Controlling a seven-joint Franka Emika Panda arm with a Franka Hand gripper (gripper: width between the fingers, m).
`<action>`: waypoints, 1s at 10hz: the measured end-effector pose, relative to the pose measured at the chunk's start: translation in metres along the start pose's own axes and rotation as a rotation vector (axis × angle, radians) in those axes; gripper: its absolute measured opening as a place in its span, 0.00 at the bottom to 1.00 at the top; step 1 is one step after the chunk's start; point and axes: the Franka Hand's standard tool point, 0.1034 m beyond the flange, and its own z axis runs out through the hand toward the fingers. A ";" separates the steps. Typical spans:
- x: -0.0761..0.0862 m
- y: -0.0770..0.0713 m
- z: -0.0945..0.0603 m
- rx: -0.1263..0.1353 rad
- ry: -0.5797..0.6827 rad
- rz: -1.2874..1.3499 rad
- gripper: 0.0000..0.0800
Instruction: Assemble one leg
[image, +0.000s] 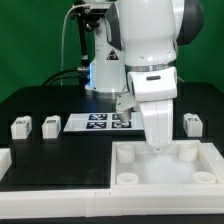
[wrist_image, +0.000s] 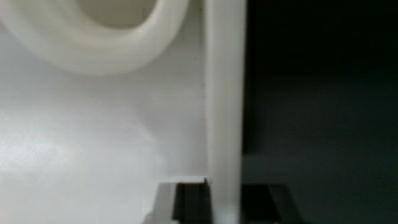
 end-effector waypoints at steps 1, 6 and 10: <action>0.000 0.000 0.000 0.000 0.000 0.000 0.08; -0.001 0.000 0.001 0.001 0.000 0.003 0.66; -0.001 0.000 0.001 0.001 0.000 0.004 0.80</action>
Offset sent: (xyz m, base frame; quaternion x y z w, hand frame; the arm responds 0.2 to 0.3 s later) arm 0.0000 0.0000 0.0000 0.0000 0.0000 0.0000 1.0000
